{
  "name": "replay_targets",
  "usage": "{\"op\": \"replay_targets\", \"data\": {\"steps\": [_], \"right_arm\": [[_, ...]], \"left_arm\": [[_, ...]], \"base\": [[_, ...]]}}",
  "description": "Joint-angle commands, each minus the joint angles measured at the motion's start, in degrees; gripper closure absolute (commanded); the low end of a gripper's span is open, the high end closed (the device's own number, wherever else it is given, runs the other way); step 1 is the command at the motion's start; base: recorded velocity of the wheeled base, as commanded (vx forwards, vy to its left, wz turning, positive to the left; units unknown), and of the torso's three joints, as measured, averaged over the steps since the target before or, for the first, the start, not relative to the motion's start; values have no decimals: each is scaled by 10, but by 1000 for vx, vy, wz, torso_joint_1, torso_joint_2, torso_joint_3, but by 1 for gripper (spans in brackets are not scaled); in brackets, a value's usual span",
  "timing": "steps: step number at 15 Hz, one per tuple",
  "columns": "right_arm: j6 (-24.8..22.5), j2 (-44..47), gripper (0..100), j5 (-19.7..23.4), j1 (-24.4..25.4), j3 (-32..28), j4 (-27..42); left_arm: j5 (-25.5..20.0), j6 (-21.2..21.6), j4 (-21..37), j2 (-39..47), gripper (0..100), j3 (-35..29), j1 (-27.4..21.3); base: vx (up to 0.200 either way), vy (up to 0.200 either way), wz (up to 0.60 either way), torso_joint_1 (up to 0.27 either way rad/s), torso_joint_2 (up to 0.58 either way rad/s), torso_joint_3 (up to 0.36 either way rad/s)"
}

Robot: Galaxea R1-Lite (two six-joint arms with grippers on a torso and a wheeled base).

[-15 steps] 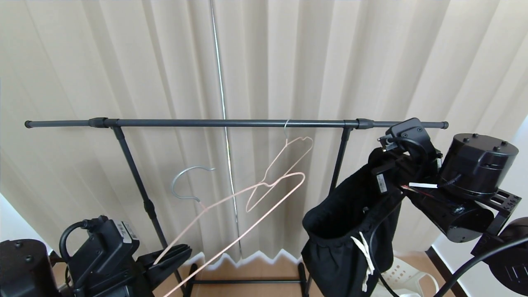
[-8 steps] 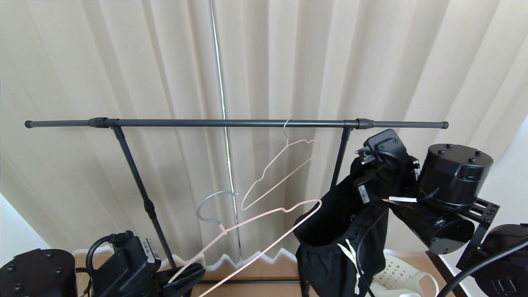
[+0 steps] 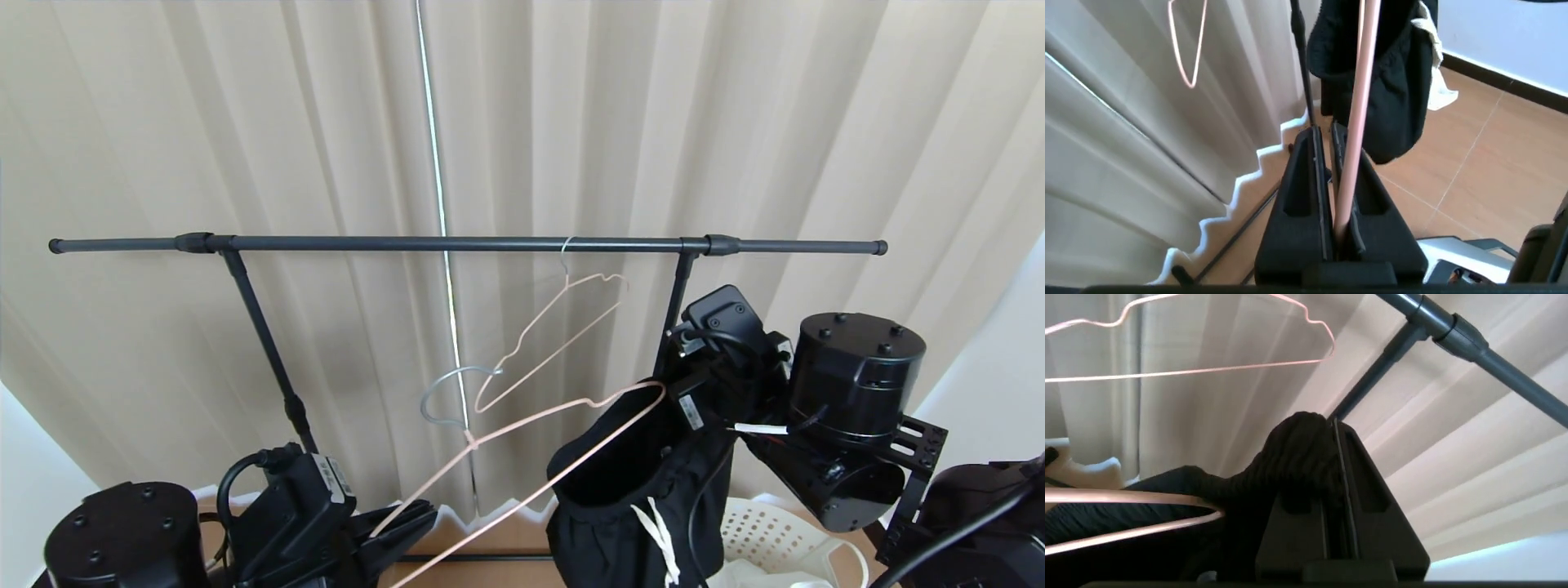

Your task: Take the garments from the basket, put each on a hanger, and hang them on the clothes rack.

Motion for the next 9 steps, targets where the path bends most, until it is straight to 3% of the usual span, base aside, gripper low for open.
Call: {"op": "replay_targets", "data": {"steps": [1,3,9], "right_arm": [[-1,26,100,-3,10,1,-19],[-1,32,100,-8,12,2,-36],[-1,19,100,-19,13,1,-40]], "left_arm": [[1,-1,-74,86,100,5,-4],[6,-6,-99,97,100,5,-16],[22,-20,-99,81,100,5,-28]], "base": [[0,0,0,0,0,0],[0,0,0,0,0,0],[0,0,0,0,0,0]]}}
